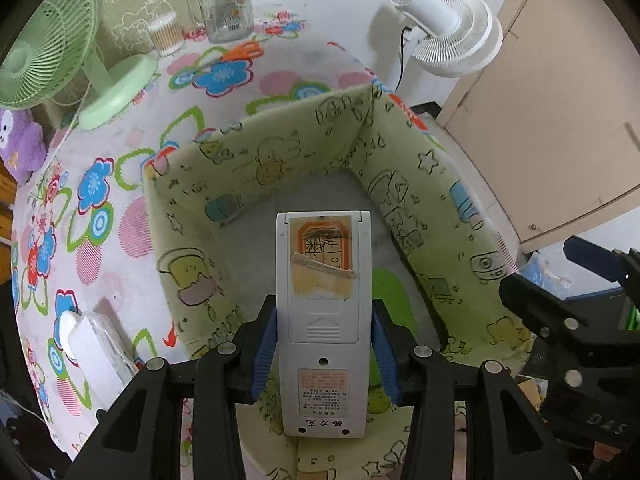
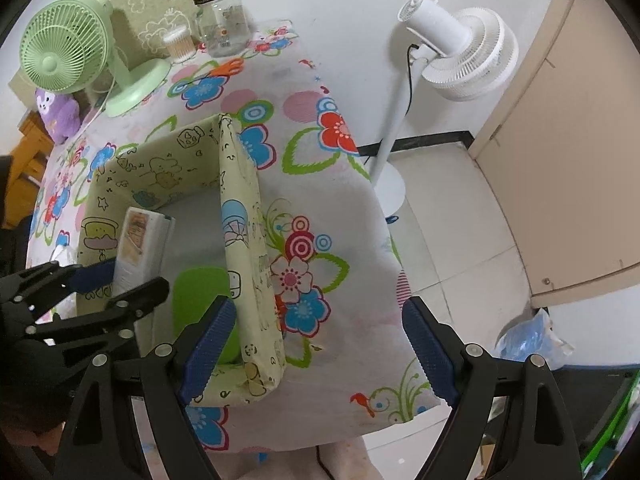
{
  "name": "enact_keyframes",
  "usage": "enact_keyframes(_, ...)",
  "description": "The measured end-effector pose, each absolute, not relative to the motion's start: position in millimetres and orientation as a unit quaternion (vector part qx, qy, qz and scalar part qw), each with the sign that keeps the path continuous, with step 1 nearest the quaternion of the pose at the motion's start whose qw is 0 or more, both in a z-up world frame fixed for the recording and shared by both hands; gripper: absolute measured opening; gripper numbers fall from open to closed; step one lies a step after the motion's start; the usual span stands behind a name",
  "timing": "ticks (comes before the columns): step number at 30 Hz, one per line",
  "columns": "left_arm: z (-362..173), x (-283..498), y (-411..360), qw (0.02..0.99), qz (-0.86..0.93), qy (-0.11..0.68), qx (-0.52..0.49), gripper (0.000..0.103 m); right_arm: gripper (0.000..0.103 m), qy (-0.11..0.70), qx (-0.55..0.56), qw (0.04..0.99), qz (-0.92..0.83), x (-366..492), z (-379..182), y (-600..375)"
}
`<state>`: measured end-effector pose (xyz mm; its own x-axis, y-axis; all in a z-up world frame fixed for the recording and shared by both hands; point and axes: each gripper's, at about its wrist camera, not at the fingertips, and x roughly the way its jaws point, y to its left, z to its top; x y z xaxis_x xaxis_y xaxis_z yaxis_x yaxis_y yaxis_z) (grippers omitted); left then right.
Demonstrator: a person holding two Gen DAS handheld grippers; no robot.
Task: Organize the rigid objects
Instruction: 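Lower the white remote into the fabric box and open the left tool, then withdraw both tools from the fabric box back over the table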
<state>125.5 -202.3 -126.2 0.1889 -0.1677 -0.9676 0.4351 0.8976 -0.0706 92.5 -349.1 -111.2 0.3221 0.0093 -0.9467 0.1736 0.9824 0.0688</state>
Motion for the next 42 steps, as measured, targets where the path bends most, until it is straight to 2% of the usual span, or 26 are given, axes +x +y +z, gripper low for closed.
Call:
enact_keyframes(14, -133, 130, -212, 0.774, -0.188, 0.591, 0.127, 0.046, 0.088, 0.590, 0.073, 0.803, -0.034, 103, -119, -347)
enact_keyframes(17, -126, 132, -210, 0.782, -0.182, 0.582, 0.129, 0.057, 0.088, 0.590, 0.075, 0.803, -0.035, 103, -119, -347)
enact_keyframes(28, -83, 130, -176, 0.804, -0.165, 0.562, 0.106, 0.078, 0.088, 0.564, 0.073, 0.822, -0.026, 102, -94, -335)
enact_keyframes(38, -58, 120, -139, 0.818, -0.155, 0.545, 0.101, 0.083, 0.088, 0.537, 0.069, 0.840, -0.020, 98, -66, -304)
enact_keyframes(42, -48, 116, -122, 0.824, -0.153, 0.536, 0.098, 0.091, 0.088, 0.530, 0.068, 0.845, -0.026, 94, -56, -291)
